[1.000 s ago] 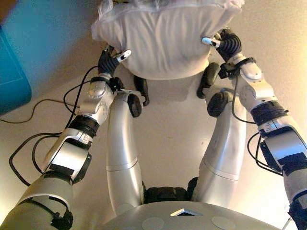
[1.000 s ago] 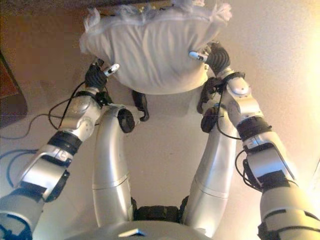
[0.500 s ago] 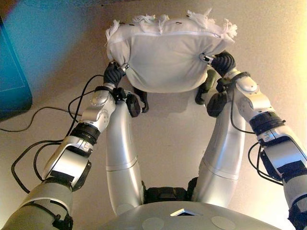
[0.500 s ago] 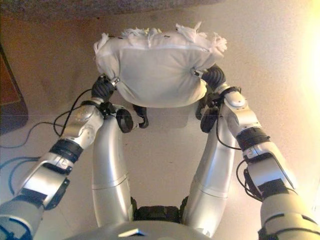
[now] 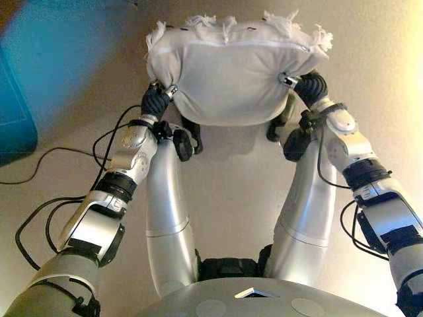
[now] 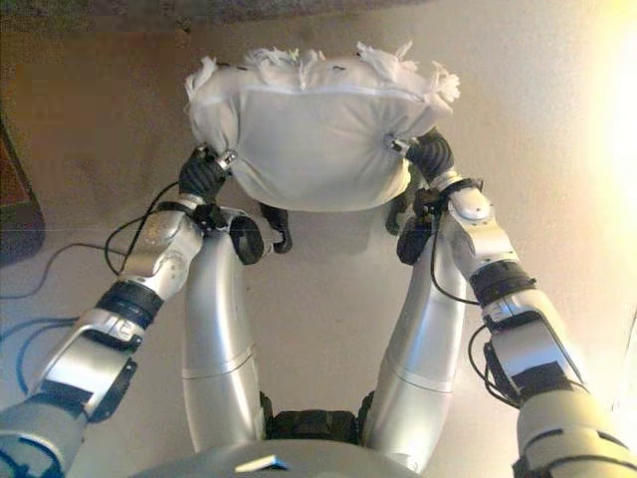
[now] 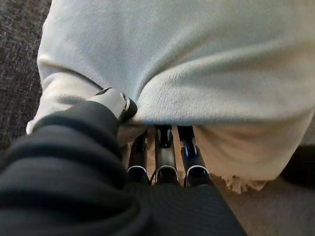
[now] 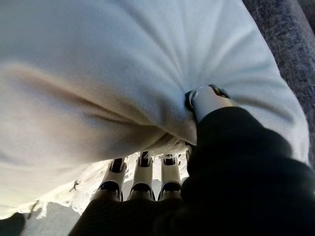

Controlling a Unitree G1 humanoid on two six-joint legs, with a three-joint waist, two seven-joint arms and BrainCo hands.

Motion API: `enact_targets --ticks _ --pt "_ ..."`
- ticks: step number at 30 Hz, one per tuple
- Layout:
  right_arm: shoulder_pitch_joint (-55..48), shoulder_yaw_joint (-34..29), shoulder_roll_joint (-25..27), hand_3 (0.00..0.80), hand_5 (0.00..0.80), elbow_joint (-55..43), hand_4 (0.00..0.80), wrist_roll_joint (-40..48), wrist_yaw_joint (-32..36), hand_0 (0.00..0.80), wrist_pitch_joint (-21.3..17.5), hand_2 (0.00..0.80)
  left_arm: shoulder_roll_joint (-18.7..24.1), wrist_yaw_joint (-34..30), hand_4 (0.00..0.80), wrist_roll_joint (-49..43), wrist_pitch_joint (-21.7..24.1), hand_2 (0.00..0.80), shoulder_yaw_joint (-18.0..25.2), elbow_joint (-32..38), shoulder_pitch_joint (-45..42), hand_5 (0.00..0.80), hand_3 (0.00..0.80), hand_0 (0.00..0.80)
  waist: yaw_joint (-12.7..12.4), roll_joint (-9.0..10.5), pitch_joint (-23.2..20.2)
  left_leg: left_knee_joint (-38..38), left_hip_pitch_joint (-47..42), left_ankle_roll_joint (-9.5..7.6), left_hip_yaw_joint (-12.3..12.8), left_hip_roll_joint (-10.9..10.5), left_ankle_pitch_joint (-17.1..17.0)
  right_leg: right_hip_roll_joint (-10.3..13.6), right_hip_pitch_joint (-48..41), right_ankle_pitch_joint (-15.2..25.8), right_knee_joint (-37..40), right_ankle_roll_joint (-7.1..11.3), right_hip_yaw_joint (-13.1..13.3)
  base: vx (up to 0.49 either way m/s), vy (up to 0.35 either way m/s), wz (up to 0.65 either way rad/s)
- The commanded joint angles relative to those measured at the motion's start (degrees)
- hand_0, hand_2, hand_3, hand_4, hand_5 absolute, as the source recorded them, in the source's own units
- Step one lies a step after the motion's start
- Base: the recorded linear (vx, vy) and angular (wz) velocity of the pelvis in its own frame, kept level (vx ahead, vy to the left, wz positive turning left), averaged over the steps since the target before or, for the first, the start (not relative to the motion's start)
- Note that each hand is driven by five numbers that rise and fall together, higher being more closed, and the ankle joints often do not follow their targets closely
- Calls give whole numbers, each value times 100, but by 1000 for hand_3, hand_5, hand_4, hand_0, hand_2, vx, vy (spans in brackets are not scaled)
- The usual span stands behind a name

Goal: Pick up the cushion and take it to the sofa

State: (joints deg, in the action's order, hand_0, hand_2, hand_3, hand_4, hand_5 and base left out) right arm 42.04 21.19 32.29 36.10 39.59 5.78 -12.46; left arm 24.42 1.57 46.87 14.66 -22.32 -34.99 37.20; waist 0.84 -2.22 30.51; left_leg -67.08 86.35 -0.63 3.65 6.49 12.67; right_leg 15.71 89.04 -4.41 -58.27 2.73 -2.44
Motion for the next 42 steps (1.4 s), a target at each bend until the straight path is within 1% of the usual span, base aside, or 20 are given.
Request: enact_targets --ticks 1,4,5,6,8,10,12,13,14,16,17,18,21,23,24,27,29,35,39,42 --pt "-160 217 -378 800 800 -1060 800 -415 212 800 -901 800 -750 -566 800 -241 855 800 -475 876 -286 800 800 800 11 -99 -71 1963 -1023 473 -47 3 -908 4 -1415 437 1204 400 135 -43 -50 7" --pt "-580 107 -415 800 800 -1491 800 -636 131 800 -1165 800 -853 -534 800 -235 1169 800 -507 1113 -589 800 800 800 25 -3 -71 2767 -2201 509 42 -63 -1000 -13 -2674 536 2300 448 -112 -13 -60 -5" --pt "-676 84 -420 800 800 -1576 800 -661 113 800 -1180 800 -853 -531 800 -214 1158 800 -510 1169 -645 800 800 800 17 17 -71 2859 -2396 507 46 -86 -1002 -3 -2887 547 2442 459 -164 0 -92 -13" --pt "-940 -11 -438 800 800 -1835 800 -720 102 800 -1250 800 -858 -514 800 -223 1201 800 -488 1350 -800 800 800 800 -11 77 -74 3047 -2864 494 54 -155 -976 22 -3397 542 2758 485 -290 5 -88 -1" --pt "-1259 -139 -444 800 800 -2127 800 -850 59 800 -1276 800 -794 -566 800 -248 1184 800 -446 1565 -1005 800 800 800 -63 148 -83 3258 -3454 473 46 -213 -907 61 -3999 502 3052 500 -438 28 -110 13" --pt "-1529 -256 -451 800 800 -2396 800 -860 46 800 -1228 800 -723 -616 800 -170 1111 800 -364 1772 -1218 800 800 800 -110 212 -220 3488 -3950 457 62 -250 -845 62 -4517 461 3309 512 -579 66 -102 7" --pt "-1867 -406 -452 800 800 -2677 800 -942 48 800 -1263 800 -635 -682 800 -187 1141 800 -221 2029 -1476 800 800 800 -149 265 -394 3745 -4454 438 93 -296 -786 56 -5054 419 3552 528 -721 61 -80 -6" --pt "-2050 -504 -483 800 800 -2846 800 -960 82 800 -1209 800 -594 -717 800 -132 1073 800 -139 2194 -1616 800 800 800 -147 299 -509 3974 -4660 388 134 -361 -943 63 -5292 550 3760 500 -806 101 -49 -5" --pt "-2263 -585 -519 800 800 -3030 800 -996 115 800 -1177 800 -555 -742 800 -97 1036 800 -53 2372 -1778 800 800 800 -172 312 -637 4176 -4951 375 144 -390 -937 47 -5577 526 3903 516 -870 128 -24 -2" --pt "-2608 -685 -570 800 800 -3339 800 -1213 105 800 -1219 800 -492 -799 800 -228 1180 800 85 2694 -2097 800 800 800 -211 322 -861 4511 -5479 359 172 -415 -924 -13 -6084 467 4127 523 -925 199 -29 -2" --pt "-2733 -728 -579 800 800 -3460 800 -1232 130 800 -1208 800 -489 -783 800 -296 1182 800 138 2835 -2207 800 800 800 -223 309 -939 4645 -5690 353 183 -406 -924 -47 -6296 449 4223 517 -961 195 -19 -5" --pt "-2917 -800 -599 800 800 -3644 800 -1261 189 800 -1295 800 -489 -790 800 -368 1338 800 192 2988 -2365 800 800 800 -231 297 -1044 4835 -5978 348 195 -400 -937 -91 -6599 428 4367 506 -999 203 -20 -4" --pt "-3421 -961 -747 800 800 -4109 800 -1439 317 800 -1279 800 -503 -866 800 -461 1367 800 434 3473 -2856 800 800 800 -260 287 -1432 5393 -6824 344 220 -383 -966 -204 -7473 400 4846 484 -1125 235 -30 2" --pt "-3673 -1040 -836 800 800 -4362 800 -1545 380 800 -1270 800 -547 -904 800 -454 1376 800 532 3772 -3176 800 800 800 -265 281 -1694 5725 -7329 349 244 -352 -984 -284 -7978 399 5141 466 -1164 268 -27 -1" --pt "-3842 -1078 -890 800 800 -4546 800 -1612 410 800 -1208 800 -578 -941 800 -502 1387 800 612 3929 -3385 800 800 800 -274 276 -1887 5987 -7673 348 269 -337 -998 -344 -8307 397 5363 457 -1194 301 -24 -4" --pt "-4095 -1170 -914 800 800 -4909 800 -1539 465 800 -1106 800 -572 -945 800 -537 1369 800 675 4306 -3715 800 800 800 -275 280 -2245 6320 -8169 343 318 -277 -1034 -448 -8753 417 5658 402 -1213 225 -47 -5" --pt "-4189 -1235 -898 800 800 -5110 800 -1491 535 800 -1063 800 -537 -974 800 -475 1402 800 716 4461 -3865 800 800 800 -269 293 -2407 6518 -8493 342 370 -242 -1017 -504 -9036 420 5837 387 -1222 147 -55 -5" --pt "-4287 -1332 -799 800 800 -5513 800 -1306 651 800 -961 800 -434 -902 800 -461 1539 800 831 4825 -4020 800 800 800 -232 335 -2679 6971 -9114 361 448 -133 -1014 -665 -9525 422 6160 352 -1209 79 -99 -12" --pt "-4289 -1363 -744 800 800 -5610 800 -1206 659 800 -857 800 -378 -803 800 -426 1342 800 859 4932 -3975 800 800 800 -196 333 -2758 7192 -9293 410 423 -39 -1087 -832 -9665 384 6245 279 -1170 8 -185 -12" --pt "-4258 -1341 -735 800 800 -5582 800 -1198 584 800 -718 800 -386 -641 800 -310 1120 800 851 4891 -3937 800 800 800 -164 361 -2734 7075 -9312 466 355 39 -1092 -970 -9665 274 6137 148 -1071 -10 -206 -3"
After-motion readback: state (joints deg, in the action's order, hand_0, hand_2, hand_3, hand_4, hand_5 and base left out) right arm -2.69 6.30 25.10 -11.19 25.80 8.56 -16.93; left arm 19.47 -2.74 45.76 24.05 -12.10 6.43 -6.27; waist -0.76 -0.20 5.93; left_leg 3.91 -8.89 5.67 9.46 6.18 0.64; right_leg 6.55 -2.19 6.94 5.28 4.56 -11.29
